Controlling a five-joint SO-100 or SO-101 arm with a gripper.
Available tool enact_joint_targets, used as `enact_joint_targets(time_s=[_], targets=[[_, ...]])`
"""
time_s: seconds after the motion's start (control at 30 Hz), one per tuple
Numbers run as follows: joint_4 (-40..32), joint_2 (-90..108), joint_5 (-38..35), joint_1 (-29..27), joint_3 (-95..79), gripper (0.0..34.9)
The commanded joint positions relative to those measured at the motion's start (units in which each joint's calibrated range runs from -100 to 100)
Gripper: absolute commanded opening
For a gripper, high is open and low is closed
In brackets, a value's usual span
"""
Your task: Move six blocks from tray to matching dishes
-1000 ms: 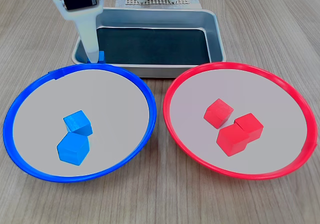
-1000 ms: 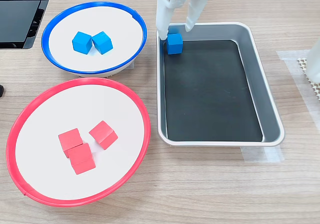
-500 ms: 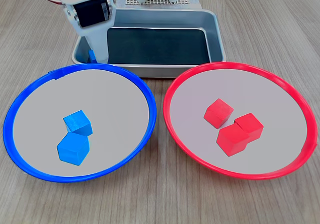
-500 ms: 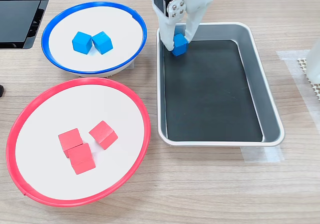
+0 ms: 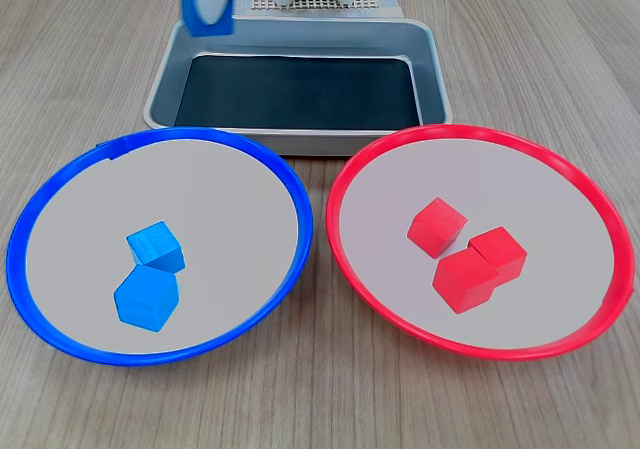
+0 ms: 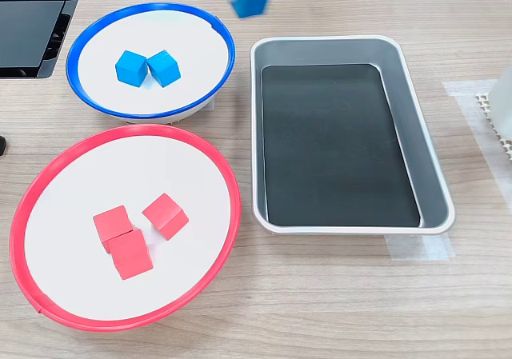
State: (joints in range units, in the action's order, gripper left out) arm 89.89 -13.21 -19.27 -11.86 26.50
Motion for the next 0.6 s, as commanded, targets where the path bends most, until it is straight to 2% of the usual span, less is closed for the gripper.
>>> enact_joint_targets(time_s=[0.0,0.17,0.2,0.27,0.33,0.37,0.47,0.53,0.57], targets=[[-8.5,-10.0,1.9,0.2,9.0,0.1],[-18.1,-17.6,-1.6,0.0,8.2,0.3],[-19.5,-18.6,-2.5,0.0,7.8,3.1],[-21.7,-19.1,-3.9,0.3,6.0,13.0],[-22.8,-18.4,-4.6,0.6,4.0,18.5],[-23.5,-17.4,-4.7,0.7,2.5,19.7],[-25.2,-11.6,-4.5,1.1,-4.1,19.7],[-27.2,-5.8,-4.0,1.4,-10.8,17.6],[-28.6,-2.2,-3.3,1.6,-14.7,15.0]])
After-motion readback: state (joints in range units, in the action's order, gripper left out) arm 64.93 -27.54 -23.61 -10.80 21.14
